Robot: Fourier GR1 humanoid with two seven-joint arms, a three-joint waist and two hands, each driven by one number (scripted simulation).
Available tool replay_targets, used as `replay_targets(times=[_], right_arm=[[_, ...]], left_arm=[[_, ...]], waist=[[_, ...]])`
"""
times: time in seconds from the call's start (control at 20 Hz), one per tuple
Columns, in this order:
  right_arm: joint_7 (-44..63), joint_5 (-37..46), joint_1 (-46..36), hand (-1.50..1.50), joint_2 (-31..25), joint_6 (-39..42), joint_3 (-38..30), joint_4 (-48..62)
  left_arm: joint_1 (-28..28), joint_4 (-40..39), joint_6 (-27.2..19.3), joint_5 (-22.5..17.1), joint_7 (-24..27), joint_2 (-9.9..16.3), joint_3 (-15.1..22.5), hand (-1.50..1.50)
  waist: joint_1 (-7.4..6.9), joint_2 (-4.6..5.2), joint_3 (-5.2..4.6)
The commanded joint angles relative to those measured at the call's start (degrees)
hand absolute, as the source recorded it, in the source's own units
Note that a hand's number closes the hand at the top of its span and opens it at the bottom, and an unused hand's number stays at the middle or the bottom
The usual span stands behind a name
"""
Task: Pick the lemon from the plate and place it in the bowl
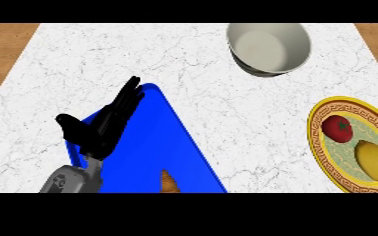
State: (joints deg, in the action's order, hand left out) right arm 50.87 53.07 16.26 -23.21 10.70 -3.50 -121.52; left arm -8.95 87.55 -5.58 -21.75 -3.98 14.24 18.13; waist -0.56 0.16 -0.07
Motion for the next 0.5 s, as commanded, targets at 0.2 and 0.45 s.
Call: replay_targets(times=[0.2, 0.45], right_arm=[[3.67, 1.01, -5.07, -1.5, 2.31, 6.64, -0.34, 7.34], [3.38, 1.71, -8.61, -1.5, 3.96, 9.0, -1.26, 10.19]], left_arm=[[-2.77, 0.11, -1.37, 2.57, -3.44, -3.53, -1.1, 0.0], [0.51, 1.77, 3.04, 2.8, -3.28, -2.41, -4.06, 0.0]], waist=[[0.72, -0.15, 0.07], [0.6, -0.18, 0.06]])
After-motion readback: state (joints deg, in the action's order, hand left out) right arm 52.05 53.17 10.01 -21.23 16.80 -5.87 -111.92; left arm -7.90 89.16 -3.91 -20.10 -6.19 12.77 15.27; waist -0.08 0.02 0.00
